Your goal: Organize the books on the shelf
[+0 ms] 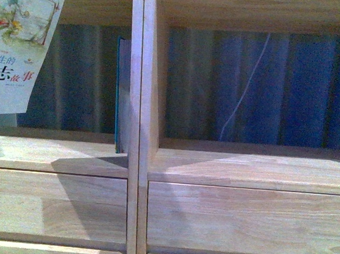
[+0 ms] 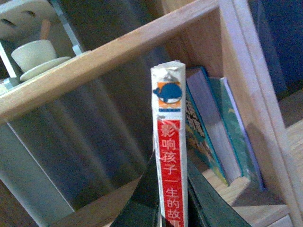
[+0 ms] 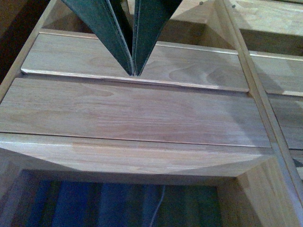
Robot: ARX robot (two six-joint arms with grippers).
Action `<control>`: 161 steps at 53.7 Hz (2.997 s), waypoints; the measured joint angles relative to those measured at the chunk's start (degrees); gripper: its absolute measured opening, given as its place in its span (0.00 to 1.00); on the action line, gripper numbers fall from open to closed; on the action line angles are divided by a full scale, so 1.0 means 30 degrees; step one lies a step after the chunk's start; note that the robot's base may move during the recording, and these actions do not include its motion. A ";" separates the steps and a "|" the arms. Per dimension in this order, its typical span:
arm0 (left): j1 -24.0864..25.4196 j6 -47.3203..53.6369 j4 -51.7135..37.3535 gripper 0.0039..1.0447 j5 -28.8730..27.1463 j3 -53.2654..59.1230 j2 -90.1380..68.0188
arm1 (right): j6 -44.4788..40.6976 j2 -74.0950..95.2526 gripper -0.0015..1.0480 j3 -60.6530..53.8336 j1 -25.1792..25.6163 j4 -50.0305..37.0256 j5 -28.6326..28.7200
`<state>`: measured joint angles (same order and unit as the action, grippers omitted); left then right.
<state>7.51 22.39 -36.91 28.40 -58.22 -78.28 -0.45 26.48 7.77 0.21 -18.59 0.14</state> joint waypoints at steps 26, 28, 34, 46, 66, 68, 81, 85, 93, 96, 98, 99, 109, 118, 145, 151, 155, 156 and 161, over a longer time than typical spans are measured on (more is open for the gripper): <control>-0.1508 -0.0641 -0.4087 0.06 -0.3177 -0.3541 -0.6550 | 0.0000 -0.3009 0.03 -0.1596 0.0000 0.1435 0.0000; -0.1741 -0.0816 -0.4204 0.06 -0.3468 -0.3825 -0.7133 | 0.0000 -0.3162 0.03 -0.1661 0.0000 0.1552 0.0000; -0.2375 -0.1377 -0.4386 0.06 -0.3993 -0.4277 -0.8386 | 0.0000 -0.3723 0.03 -0.1858 0.0000 0.1916 0.0000; -0.3803 -0.1501 -0.4787 0.06 -0.4510 -0.5530 -1.0411 | 0.0029 -0.5020 0.03 -0.2331 0.0000 0.2339 -0.0029; -0.3949 -0.1413 -0.4437 0.06 -0.5034 -0.8415 -1.1562 | 0.0066 -0.8699 0.03 -0.2331 0.0000 0.6171 -0.0036; -0.3934 -0.1421 -0.4393 0.06 -0.5049 -0.8670 -1.1752 | 0.0066 -0.8706 0.03 -0.2331 0.0000 0.6171 -0.0036; -0.4240 -0.1399 -0.4073 0.06 -0.5493 -1.0703 -1.3763 | 0.0073 -0.8714 0.03 -0.2331 0.0000 0.6171 -0.0036; -0.4371 -0.1392 -0.3927 0.06 -0.5632 -1.1278 -1.4273 | 0.0051 -0.8714 0.04 -0.2331 0.0000 0.6171 -0.0036; -0.4634 -0.1399 -0.3861 0.06 -0.5909 -1.1897 -1.4819 | 0.0073 -0.8714 0.30 -0.2331 0.0000 0.6171 -0.0036; -0.4685 -0.1392 -0.3883 0.06 -0.5909 -1.1905 -1.4899 | 0.0073 -0.8714 0.38 -0.2331 0.0000 0.6171 -0.0036; -0.4707 -0.1392 -0.3898 0.06 -0.5909 -1.1905 -1.4936 | 0.0073 -0.8714 0.43 -0.2331 0.0000 0.6171 -0.0036; -0.4721 -0.1392 -0.3905 0.06 -0.5909 -1.1897 -1.4957 | 0.0073 -0.8714 0.47 -0.2331 0.0000 0.6171 -0.0036; -0.4736 -0.1384 -0.3818 0.13 -0.6011 -1.1795 -1.5067 | 0.0073 -0.8714 0.76 -0.2331 0.0000 0.6171 -0.0036; -0.4772 -0.1282 -0.3767 0.37 -0.6011 -1.1774 -1.5067 | 0.0095 -0.8714 0.95 -0.2331 0.0000 0.6171 -0.0036; -0.4758 -0.2594 -0.1304 0.93 -0.6084 -0.8357 -1.2145 | 0.0087 -0.8714 0.93 -0.2331 0.0000 0.6171 -0.0036; -0.4758 -0.2973 -0.0874 0.93 -0.5829 -0.6484 -1.0265 | 0.0087 -0.8714 0.93 -0.2331 0.0000 0.6171 -0.0036; -0.4750 -0.3315 -0.0481 0.93 -0.5770 -0.5217 -0.8823 | 0.0087 -0.8714 0.93 -0.2331 0.0000 0.6171 -0.0036; -0.4750 -0.3432 -0.0408 0.93 -0.5763 -0.4823 -0.8393 | 0.0095 -0.8714 0.93 -0.2331 0.0000 0.6171 -0.0036; -0.4670 -0.3876 0.0029 0.93 -0.5289 -0.2441 -0.5843 | 0.0095 -0.8714 0.93 -0.2331 0.0000 0.6171 -0.0036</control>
<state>-6.50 10.76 -36.82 12.53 -65.54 -95.81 -0.16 0.34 0.78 0.21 -0.08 0.03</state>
